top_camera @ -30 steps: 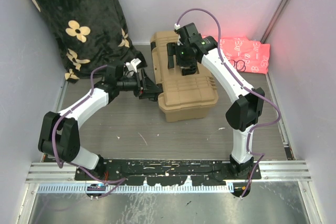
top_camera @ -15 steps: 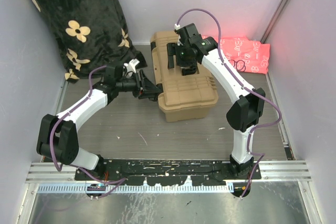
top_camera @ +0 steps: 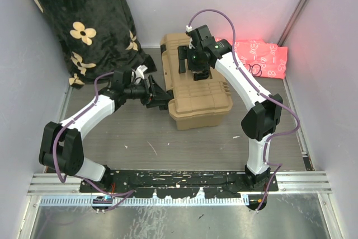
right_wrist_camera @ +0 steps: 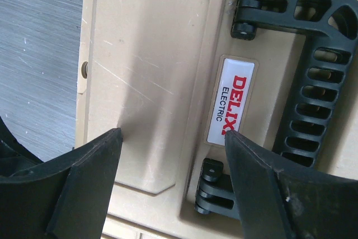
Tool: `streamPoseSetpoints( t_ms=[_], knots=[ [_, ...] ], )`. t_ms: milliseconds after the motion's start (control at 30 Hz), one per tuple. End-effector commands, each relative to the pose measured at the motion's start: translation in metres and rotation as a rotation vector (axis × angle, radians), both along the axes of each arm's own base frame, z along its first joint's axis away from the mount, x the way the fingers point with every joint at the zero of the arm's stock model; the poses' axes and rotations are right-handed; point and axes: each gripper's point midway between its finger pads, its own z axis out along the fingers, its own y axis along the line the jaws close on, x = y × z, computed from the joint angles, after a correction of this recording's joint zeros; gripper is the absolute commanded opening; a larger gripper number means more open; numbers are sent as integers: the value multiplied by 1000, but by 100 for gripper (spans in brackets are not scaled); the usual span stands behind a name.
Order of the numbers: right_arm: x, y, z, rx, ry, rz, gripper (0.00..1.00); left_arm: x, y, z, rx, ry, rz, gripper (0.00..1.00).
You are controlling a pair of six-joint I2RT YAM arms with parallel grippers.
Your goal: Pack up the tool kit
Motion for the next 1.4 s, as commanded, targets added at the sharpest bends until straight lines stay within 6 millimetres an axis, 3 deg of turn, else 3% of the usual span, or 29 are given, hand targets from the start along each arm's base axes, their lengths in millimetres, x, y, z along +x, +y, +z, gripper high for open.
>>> streamPoseSetpoints(
  t_ms=[0, 233, 533, 1067, 1367],
  knots=[
    [-35, -11, -57, -109, 217, 10, 79, 0, 7, -29, 84, 110, 43, 54],
    [-35, -12, -57, -111, 216, 10, 79, 2, 5, -42, 83, 127, 32, 70],
    [-31, -9, -53, -107, 206, 8, 79, 6, -4, -53, 50, 124, 6, 76],
    [-36, -14, -53, -124, 231, 0, 79, 27, -44, -26, -229, -17, -26, 79],
    [-49, -22, -63, -147, 270, -9, 79, 18, -69, 8, -340, -90, -79, 79]
  ],
)
